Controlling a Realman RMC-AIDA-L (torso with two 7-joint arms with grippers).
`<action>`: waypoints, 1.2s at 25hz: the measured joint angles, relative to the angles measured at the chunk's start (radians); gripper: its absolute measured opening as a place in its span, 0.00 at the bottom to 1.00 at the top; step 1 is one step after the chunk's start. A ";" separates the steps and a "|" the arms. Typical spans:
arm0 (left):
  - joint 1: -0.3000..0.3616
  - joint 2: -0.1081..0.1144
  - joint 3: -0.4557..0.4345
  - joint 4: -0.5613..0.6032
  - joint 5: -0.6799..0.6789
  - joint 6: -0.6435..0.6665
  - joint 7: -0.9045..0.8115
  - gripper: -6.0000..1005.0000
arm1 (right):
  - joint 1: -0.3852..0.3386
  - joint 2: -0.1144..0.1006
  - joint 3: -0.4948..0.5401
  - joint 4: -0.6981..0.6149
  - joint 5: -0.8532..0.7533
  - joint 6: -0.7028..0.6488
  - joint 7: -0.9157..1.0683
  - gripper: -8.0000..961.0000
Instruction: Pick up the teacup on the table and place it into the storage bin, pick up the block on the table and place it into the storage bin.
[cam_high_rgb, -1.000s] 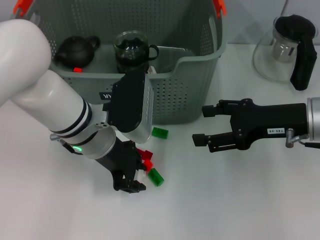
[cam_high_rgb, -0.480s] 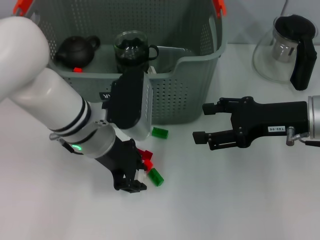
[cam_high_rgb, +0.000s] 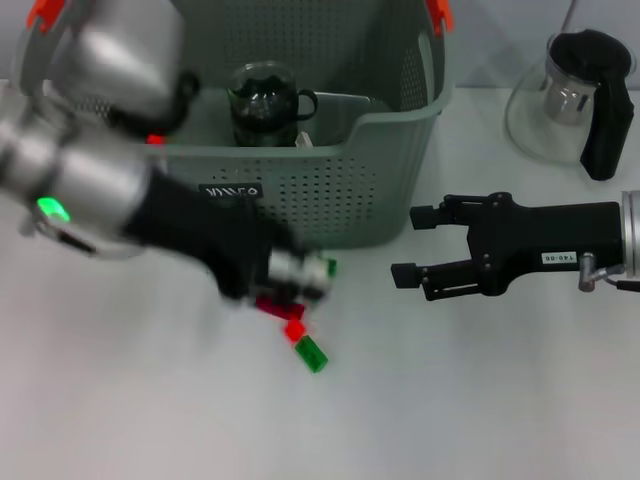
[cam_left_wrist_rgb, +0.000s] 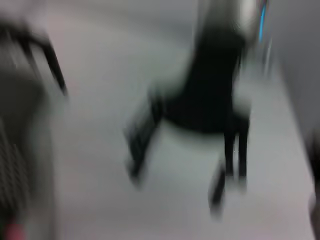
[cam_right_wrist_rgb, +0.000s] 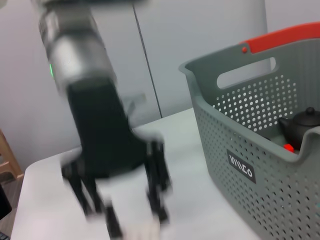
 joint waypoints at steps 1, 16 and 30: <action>-0.009 0.004 -0.053 0.006 -0.033 0.020 -0.009 0.46 | -0.002 -0.001 0.000 0.000 0.000 -0.001 0.000 0.95; -0.155 0.131 -0.170 -0.142 -0.215 -0.517 -0.244 0.51 | -0.008 -0.011 -0.001 0.000 -0.010 -0.030 -0.003 0.95; -0.153 0.125 -0.088 -0.076 -0.177 -0.622 -0.301 0.64 | -0.009 -0.010 -0.002 0.015 -0.012 -0.030 -0.015 0.95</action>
